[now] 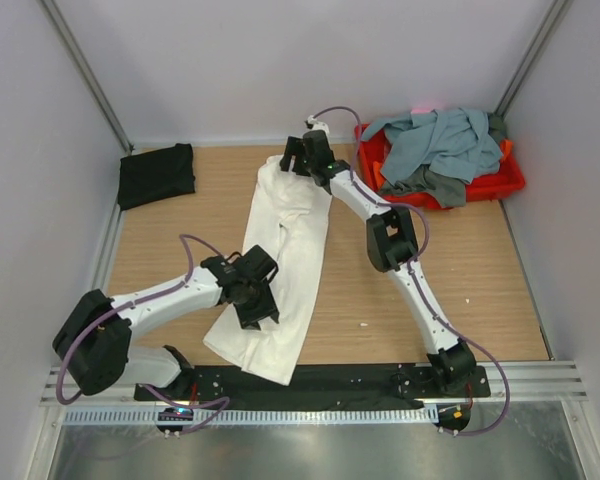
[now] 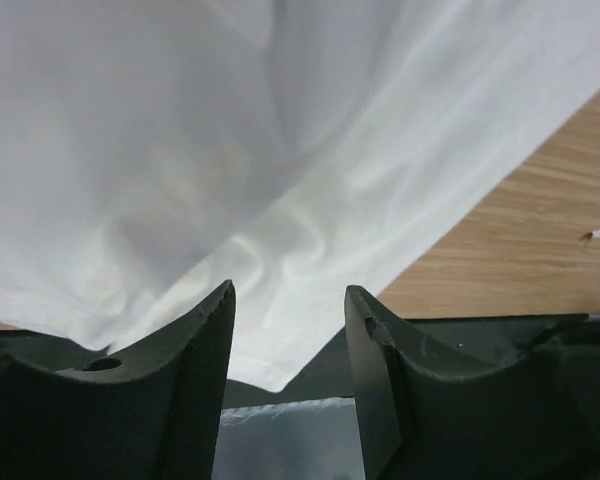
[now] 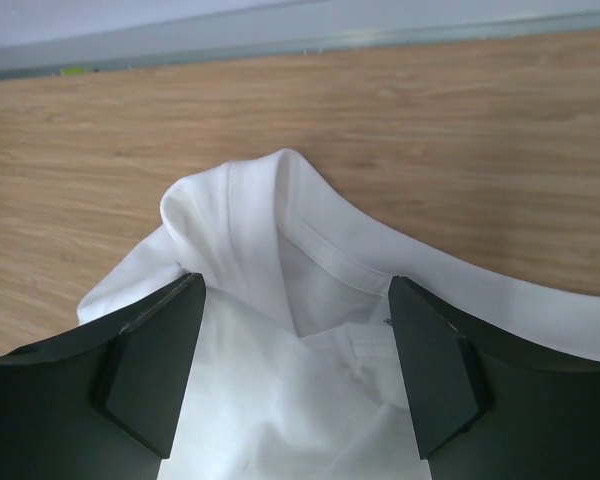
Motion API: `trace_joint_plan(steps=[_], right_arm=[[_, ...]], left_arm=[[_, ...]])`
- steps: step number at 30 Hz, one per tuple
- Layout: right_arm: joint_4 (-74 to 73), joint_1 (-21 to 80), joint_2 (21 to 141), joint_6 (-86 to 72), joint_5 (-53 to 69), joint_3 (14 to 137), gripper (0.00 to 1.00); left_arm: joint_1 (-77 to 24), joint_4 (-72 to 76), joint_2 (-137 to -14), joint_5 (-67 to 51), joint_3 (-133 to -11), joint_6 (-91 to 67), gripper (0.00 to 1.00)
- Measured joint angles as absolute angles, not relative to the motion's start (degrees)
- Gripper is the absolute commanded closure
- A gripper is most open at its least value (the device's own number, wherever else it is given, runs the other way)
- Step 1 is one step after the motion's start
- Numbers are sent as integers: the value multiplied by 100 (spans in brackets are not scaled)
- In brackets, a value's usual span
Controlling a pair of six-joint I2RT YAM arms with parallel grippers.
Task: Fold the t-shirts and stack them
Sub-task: Fold the tshirt
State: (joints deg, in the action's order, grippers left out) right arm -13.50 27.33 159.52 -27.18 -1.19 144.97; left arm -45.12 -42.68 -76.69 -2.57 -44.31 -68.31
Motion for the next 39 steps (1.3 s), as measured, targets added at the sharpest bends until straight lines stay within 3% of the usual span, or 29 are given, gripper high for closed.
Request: trace_joint_plan(steps=[6,10,14,17,20,21,22,24,30,39], right_arm=[[-539,2674,16302,-2596,-248,14796,4],[-172,2644,16215,-2394,-307,14761,2],[-27,2611,15089,-2370,-290,13421,1],[-99,2615,13325,-2427,-390,11596,2],[-255,2630,11911,-2504,-499,10691,16],[-355,2630,11522,-2541,-495,10532,28],[-478,2641,11233,-2530,-480,10479,34],[-827,2672,10986,-2528,-386,10624,40],[-2062,2939,11966,-2394,-104,11002,51],[-3673,3647,13570,-2333,-185,11664,42]], left_arm=[[-5006,-4687,-7244,-143,-4989,-7203,42],[-5177,-5052,-6608,242,-5461,-7310,41],[-5175,-5437,-6292,910,-5553,-7277,38],[-5170,-5701,-6285,1431,-5553,-7120,37],[-5109,-5767,-6353,1772,-5553,-6890,37],[-5070,-5760,-6410,1857,-5555,-6785,37],[-5015,-5752,-6490,1933,-5561,-6663,37],[-4884,-5723,-6720,2067,-5618,-6399,37],[-4331,-5111,-7614,2112,-5717,-5701,39],[-4097,-4263,-8597,1507,-5256,-5507,42]])
